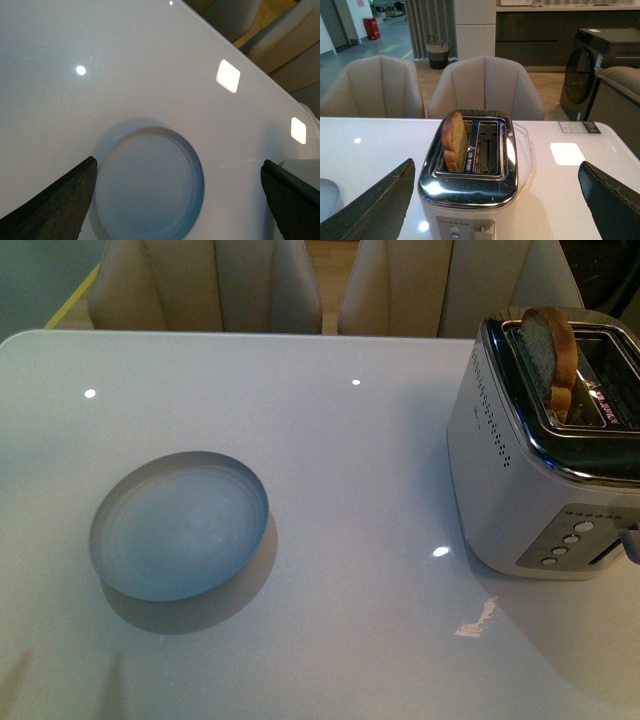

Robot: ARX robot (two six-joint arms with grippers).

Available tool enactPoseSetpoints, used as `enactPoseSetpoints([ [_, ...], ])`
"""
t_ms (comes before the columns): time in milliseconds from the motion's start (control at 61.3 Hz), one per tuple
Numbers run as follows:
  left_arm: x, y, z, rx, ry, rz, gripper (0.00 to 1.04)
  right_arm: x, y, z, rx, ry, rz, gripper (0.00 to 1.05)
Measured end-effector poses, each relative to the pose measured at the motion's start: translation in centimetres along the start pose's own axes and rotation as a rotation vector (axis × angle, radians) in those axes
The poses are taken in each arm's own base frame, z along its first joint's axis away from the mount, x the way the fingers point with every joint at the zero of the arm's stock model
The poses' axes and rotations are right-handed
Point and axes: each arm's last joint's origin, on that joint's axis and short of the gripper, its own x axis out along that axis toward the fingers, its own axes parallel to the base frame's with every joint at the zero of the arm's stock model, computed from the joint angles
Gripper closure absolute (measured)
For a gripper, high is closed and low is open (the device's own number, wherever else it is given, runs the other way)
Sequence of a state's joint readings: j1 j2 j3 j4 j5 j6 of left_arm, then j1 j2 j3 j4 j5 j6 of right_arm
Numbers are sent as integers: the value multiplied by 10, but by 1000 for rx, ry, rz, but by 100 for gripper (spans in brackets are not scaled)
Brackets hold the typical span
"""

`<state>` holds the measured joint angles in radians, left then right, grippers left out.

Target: Left arm holds plate, right arm toasts bread

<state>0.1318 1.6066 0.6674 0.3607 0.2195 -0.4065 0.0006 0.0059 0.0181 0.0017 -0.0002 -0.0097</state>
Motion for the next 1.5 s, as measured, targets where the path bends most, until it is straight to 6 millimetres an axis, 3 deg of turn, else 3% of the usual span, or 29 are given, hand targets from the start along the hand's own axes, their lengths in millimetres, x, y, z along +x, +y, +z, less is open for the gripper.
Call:
enactPoseSetpoints([
  [98,-8,6,-18,237,-286,10,29,0,0,0,0,-1,0,9],
  [212,-37,-6,-23,416,-541,-43,50,0,0,0,0,0,0,9],
  [490,-79,-11,-53,468,-571,-11,102,0,0,0,0,0,0,9],
  [930,-120,-10,-81,484,-566,-30,102,0,0,0,0,0,0,9],
  [1501,-150,-8,-92,485,-589,-35,102,0,0,0,0,0,0,9],
])
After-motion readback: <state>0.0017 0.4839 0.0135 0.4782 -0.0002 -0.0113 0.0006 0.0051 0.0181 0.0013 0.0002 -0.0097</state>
